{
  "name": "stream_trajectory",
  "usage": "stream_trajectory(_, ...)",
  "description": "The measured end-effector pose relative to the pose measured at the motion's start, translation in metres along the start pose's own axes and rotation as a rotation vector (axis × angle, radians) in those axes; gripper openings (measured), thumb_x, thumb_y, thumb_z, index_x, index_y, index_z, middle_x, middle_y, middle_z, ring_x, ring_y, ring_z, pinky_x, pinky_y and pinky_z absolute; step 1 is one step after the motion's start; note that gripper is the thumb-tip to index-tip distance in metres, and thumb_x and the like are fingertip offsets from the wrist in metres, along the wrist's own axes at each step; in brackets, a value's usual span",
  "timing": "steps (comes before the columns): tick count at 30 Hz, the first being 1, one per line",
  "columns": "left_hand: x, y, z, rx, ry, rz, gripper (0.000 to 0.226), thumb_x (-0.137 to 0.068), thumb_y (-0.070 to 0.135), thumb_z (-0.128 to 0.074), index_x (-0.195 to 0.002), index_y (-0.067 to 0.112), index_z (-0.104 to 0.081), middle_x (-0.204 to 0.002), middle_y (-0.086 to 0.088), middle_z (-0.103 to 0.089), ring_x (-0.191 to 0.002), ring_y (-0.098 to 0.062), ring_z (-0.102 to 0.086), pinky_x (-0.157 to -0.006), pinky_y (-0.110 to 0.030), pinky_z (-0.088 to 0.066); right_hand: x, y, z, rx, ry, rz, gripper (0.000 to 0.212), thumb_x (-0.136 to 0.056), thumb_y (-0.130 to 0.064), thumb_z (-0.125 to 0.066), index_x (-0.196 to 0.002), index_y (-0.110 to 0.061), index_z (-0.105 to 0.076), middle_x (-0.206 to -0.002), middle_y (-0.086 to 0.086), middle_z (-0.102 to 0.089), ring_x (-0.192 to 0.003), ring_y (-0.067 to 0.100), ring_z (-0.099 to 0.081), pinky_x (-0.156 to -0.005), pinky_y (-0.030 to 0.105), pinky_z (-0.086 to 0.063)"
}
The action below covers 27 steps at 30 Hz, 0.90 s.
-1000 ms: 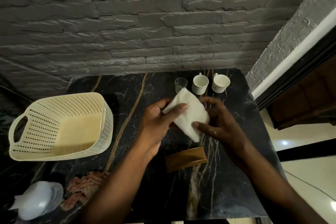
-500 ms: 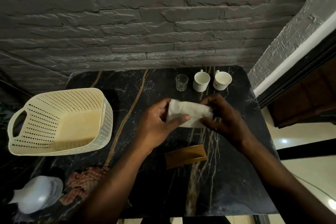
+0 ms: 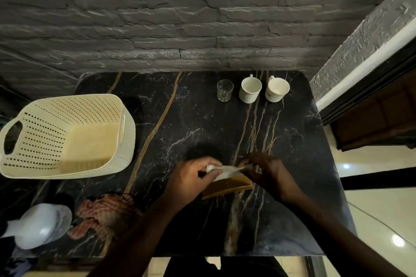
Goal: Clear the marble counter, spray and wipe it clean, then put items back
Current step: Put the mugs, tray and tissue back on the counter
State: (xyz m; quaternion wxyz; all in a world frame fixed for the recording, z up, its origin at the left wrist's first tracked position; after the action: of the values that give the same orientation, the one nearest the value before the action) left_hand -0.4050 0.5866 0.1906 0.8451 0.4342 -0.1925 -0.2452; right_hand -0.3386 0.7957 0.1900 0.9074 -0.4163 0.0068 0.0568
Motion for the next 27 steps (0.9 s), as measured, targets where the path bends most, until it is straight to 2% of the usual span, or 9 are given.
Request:
stream_trajectory(4, 0.008, -0.027, -0.022, -0.116, -0.04, 0.022, 0.03, -0.085, 0.048, -0.057, -0.103, 0.03, -0.073, -0.099, 0.015, -0.074, -0.083, -0.002, -0.069, -0.075, -0.028, -0.056, 0.011, 0.024, -0.026, 0.063, -0.075, -0.041, 0.014, -0.09, -0.023, -0.057, -0.098, -0.022, -0.067, -0.097, -0.011, -0.066, -0.087, -0.014, -0.053, -0.076, -0.001, -0.036)
stream_trajectory(7, 0.01, -0.038, -0.03, -0.096, 0.067, -0.048, 0.031, -0.085, 0.048, -0.056, -0.099, 0.027, -0.075, -0.095, 0.013, -0.075, -0.08, -0.003, -0.071, -0.068, -0.029, -0.057, 0.017, 0.034, -0.035, 0.097, -0.081, -0.048, 0.017, -0.09, -0.017, -0.056, -0.103, -0.019, -0.068, -0.1, -0.004, -0.068, -0.09, -0.009, -0.051, -0.081, -0.003, -0.032)
stream_trajectory(11, 0.015, -0.045, -0.043, -0.138, 0.106, -0.193, 0.017, -0.086, 0.031, -0.066, -0.097, 0.024, -0.076, -0.099, 0.01, -0.075, -0.087, -0.002, -0.07, -0.069, -0.027, -0.058, 0.019, 0.025, -0.034, 0.091, -0.018, 0.059, 0.025, -0.095, -0.027, -0.047, -0.1, -0.014, -0.067, -0.097, 0.001, -0.068, -0.089, -0.002, -0.053, -0.084, -0.005, -0.029)
stream_trajectory(13, 0.019, -0.05, -0.05, -0.158, 0.093, -0.234, 0.016, -0.086, 0.029, -0.066, -0.096, 0.022, -0.077, -0.098, 0.007, -0.075, -0.088, -0.007, -0.071, -0.07, -0.028, -0.058, 0.021, 0.023, -0.035, 0.064, -0.002, 0.124, 0.033, -0.098, -0.033, -0.039, -0.1, -0.014, -0.066, -0.094, 0.003, -0.068, -0.088, 0.005, -0.056, -0.085, -0.002, -0.032)
stream_trajectory(16, 0.023, -0.054, -0.053, -0.16, 0.099, -0.253, 0.017, -0.086, 0.028, -0.066, -0.097, 0.02, -0.077, -0.1, 0.005, -0.075, -0.091, -0.006, -0.069, -0.077, -0.026, -0.057, 0.028, 0.032, -0.041, 0.045, -0.012, 0.111, 0.028, -0.097, -0.032, -0.041, -0.104, -0.019, -0.064, -0.101, 0.002, -0.068, -0.094, 0.007, -0.058, -0.086, 0.009, -0.039)
stream_trajectory(19, 0.023, -0.05, -0.053, -0.132, 0.069, -0.23, 0.02, -0.087, 0.028, -0.062, -0.1, 0.019, -0.075, -0.099, 0.005, -0.075, -0.091, -0.003, -0.067, -0.081, -0.018, -0.053, 0.033, 0.045, -0.046, 0.061, -0.046, 0.044, 0.024, -0.094, -0.025, -0.049, -0.105, -0.016, -0.068, -0.105, 0.0, -0.068, -0.098, 0.002, -0.057, -0.088, 0.002, -0.035)
stream_trajectory(22, 0.022, -0.051, -0.052, -0.133, 0.038, -0.201, 0.024, -0.088, 0.03, -0.058, -0.1, 0.018, -0.075, -0.097, 0.003, -0.075, -0.089, -0.003, -0.065, -0.08, -0.013, -0.049, 0.033, 0.051, -0.047, 0.09, -0.06, 0.024, 0.022, -0.092, -0.022, -0.051, -0.103, -0.017, -0.068, -0.1, 0.001, -0.069, -0.093, 0.004, -0.058, -0.087, 0.002, -0.034)
stream_trajectory(27, 0.023, -0.059, -0.053, -0.152, 0.011, -0.182, 0.027, -0.09, 0.034, -0.055, -0.103, 0.02, -0.075, -0.099, 0.004, -0.075, -0.087, -0.006, -0.068, -0.077, -0.019, -0.054, 0.037, 0.061, -0.043, 0.061, -0.111, 0.018, 0.024, -0.095, -0.025, -0.047, -0.112, -0.02, -0.064, -0.103, 0.0, -0.066, -0.089, 0.006, -0.061, -0.081, 0.012, -0.045)
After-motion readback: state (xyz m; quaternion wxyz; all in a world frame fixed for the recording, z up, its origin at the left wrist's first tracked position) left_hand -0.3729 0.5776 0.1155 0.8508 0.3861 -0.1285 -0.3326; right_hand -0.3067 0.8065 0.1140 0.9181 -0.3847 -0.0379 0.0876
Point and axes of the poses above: each hand's wrist, its own x-axis away from the middle knuckle, its own z-axis out of the back of the hand, y = z × x, the point moved 2 cm from there along -x, towards the middle knuckle
